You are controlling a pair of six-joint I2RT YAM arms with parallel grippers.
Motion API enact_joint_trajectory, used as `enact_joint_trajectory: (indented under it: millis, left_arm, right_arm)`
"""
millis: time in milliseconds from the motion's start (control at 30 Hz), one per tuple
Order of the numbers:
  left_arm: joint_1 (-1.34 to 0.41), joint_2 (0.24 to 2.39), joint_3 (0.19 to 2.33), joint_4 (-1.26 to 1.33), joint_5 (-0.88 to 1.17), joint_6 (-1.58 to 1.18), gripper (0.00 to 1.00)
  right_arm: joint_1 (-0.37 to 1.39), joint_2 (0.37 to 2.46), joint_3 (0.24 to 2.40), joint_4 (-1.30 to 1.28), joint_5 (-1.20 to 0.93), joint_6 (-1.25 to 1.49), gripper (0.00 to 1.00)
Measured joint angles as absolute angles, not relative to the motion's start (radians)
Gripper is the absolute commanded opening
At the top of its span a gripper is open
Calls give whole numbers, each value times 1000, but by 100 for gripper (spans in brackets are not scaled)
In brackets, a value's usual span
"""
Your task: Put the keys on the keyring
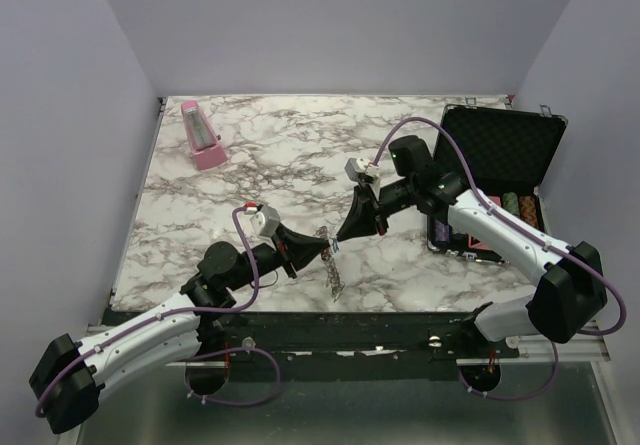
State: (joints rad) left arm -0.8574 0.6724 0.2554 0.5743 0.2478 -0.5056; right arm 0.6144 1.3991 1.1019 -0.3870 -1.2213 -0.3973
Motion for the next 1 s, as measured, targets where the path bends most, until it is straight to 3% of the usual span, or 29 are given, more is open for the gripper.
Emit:
enact_joint_trajectory:
  millis: [1000]
  left_arm:
    - [-857, 668, 244, 582, 263, -507, 0]
  right_arm:
    - [613, 1399, 1102, -397, -1225, -412, 0]
